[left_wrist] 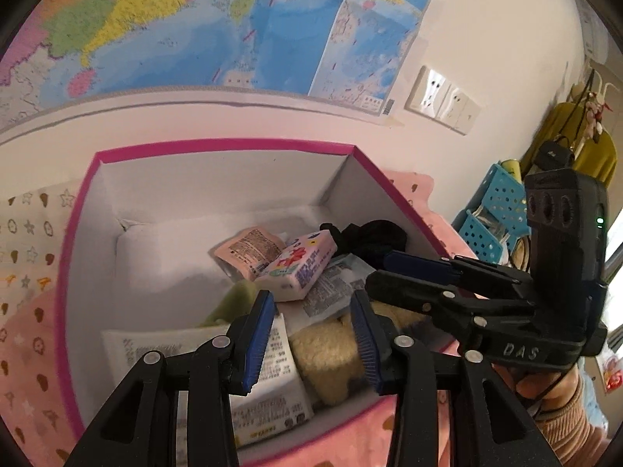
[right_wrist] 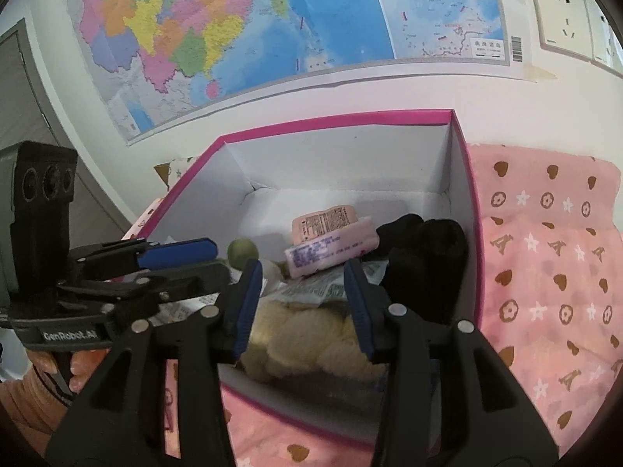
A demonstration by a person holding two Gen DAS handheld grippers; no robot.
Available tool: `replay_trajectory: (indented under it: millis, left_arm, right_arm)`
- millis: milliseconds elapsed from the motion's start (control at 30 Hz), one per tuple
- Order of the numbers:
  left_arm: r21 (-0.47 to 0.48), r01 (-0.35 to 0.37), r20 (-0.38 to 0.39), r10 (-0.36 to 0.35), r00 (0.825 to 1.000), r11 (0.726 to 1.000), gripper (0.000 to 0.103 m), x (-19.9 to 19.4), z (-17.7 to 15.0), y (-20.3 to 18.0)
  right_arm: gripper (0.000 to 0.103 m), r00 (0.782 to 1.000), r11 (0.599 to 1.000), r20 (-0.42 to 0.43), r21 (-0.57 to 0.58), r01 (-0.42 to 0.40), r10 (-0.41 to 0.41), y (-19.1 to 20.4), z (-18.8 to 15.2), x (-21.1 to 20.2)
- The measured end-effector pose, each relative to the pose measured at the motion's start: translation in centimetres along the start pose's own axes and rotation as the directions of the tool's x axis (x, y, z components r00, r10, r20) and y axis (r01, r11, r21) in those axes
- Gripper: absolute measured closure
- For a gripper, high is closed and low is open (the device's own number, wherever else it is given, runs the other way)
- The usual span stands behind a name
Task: Organize soft objects
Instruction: 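Carry the tissue pack into the magenta box and open the right tool, then reach the right tool to the yellow tissue pack and grasp it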
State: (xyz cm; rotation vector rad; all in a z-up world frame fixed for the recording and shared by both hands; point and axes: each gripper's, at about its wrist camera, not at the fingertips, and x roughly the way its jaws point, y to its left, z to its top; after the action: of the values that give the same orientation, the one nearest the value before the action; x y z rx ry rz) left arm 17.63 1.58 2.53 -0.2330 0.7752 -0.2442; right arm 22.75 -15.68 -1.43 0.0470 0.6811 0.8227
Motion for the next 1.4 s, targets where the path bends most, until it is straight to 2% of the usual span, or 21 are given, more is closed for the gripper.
replay_trajectory:
  millis: [233,400,500,667,1000,1200,1400]
  left_arm:
    - [0.006,0.014,0.067,-0.014,0.998,1.0,0.055,-4.6,-2.0,-0.3]
    - [-0.01,0.01,0.09,-0.009,0.996,1.0,0.053,-7.8,-4.8,0.2]
    - [-0.015,-0.036,0.076,0.037,0.996,0.999,0.052,-8.8,-6.8,0.5]
    - [-0.045,-0.071,0.032,0.072,0.997,0.996,0.052,-9.6,-10.0,1.3]
    - [-0.109,-0.075,-0.051,0.07,0.996,0.991,0.052,-10.4,-15.5,2.3]
    - [-0.142,-0.08,-0.1,0.066,0.993,0.987,0.052,-10.2,-17.9,2.5]
    - [-0.179,-0.099,-0.117,0.079,0.99,0.979,0.052,-11.2,-19.6,3.1]
  right_arm:
    - [0.056,0.997,0.998,0.036,-0.026,-0.064,0.065,1.7,-2.0,-3.3]
    - [0.052,0.99,0.99,0.039,-0.058,-0.13,0.132,3.7,-3.8,-5.1]
    - [0.052,0.984,0.983,0.025,-0.065,-0.174,0.176,4.8,-4.9,-5.5]
    - [0.052,0.976,0.974,-0.02,-0.066,-0.217,0.216,6.0,-7.1,-5.2]
    - [0.052,0.954,0.961,-0.14,-0.048,-0.274,0.265,7.7,-10.2,-1.9]
    - [0.052,0.94,0.955,-0.193,-0.044,-0.294,0.281,9.0,-11.3,-0.4]
    - [0.052,0.925,0.946,-0.233,-0.048,-0.32,0.301,10.2,-12.1,0.9]
